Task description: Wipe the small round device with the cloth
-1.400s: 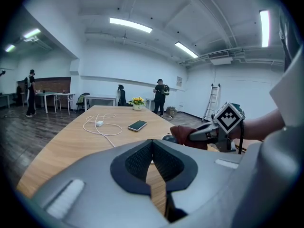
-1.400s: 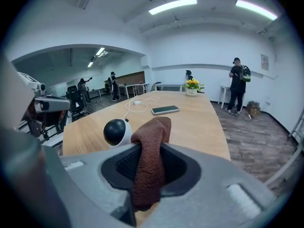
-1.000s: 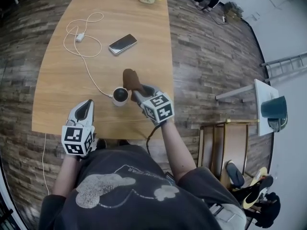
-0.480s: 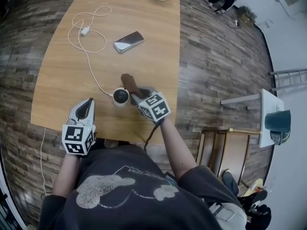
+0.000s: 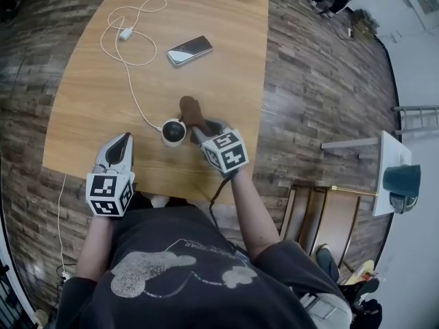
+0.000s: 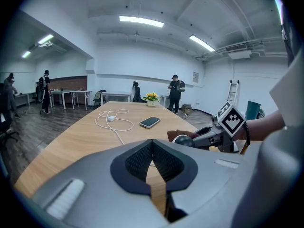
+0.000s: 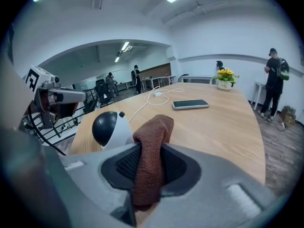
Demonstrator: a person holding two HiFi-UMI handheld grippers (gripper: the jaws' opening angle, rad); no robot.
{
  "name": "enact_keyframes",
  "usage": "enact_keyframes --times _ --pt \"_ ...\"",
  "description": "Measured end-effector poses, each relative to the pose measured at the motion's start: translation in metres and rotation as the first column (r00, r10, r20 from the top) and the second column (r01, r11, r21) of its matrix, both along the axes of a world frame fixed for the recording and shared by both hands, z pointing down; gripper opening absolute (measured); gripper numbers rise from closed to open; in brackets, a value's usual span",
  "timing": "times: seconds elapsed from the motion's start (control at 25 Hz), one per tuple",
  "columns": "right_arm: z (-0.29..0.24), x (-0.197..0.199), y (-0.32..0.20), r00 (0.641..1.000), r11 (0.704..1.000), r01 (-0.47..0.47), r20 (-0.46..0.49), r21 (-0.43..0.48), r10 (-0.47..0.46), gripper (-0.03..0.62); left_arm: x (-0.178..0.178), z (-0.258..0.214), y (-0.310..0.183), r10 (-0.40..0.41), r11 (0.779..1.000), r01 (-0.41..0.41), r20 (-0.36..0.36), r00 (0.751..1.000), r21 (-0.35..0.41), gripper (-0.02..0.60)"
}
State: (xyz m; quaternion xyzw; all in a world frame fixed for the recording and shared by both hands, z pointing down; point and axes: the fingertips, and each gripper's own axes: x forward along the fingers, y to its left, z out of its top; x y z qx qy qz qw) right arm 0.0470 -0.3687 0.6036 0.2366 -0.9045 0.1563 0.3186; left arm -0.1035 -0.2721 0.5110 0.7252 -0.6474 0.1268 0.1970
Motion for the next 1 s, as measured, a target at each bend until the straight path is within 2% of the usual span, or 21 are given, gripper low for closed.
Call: enact_keyframes --times 0.28,0.44,0.68,0.88,1.0 --pt "-0.065 0.005 -0.003 0.985 0.984 -0.148 0.099 0.094 0.139 0.081 -0.012 -0.001 -0.011 0.059 0.998 -0.059 -0.007 0.998 0.015 0.018" --pt "-0.093 0.004 -0.005 0.966 0.958 -0.247 0.111 0.143 0.232 0.081 -0.017 0.000 -0.021 0.149 0.989 -0.149 -0.020 0.989 0.024 0.019" --pt "-0.110 -0.023 0.008 0.930 0.919 -0.365 0.112 0.150 0.351 0.081 -0.037 -0.005 -0.033 0.274 0.961 -0.272 -0.049 0.960 0.039 0.019" --pt "-0.101 -0.045 0.027 0.883 0.878 -0.468 0.086 0.099 0.461 0.081 -0.056 -0.003 -0.036 0.365 0.931 -0.363 -0.070 0.928 0.044 0.020" --pt "-0.087 -0.054 0.039 0.845 0.842 -0.534 0.034 0.076 0.533 0.081 -0.065 0.000 -0.035 0.424 0.906 -0.422 -0.081 0.902 0.040 0.020"
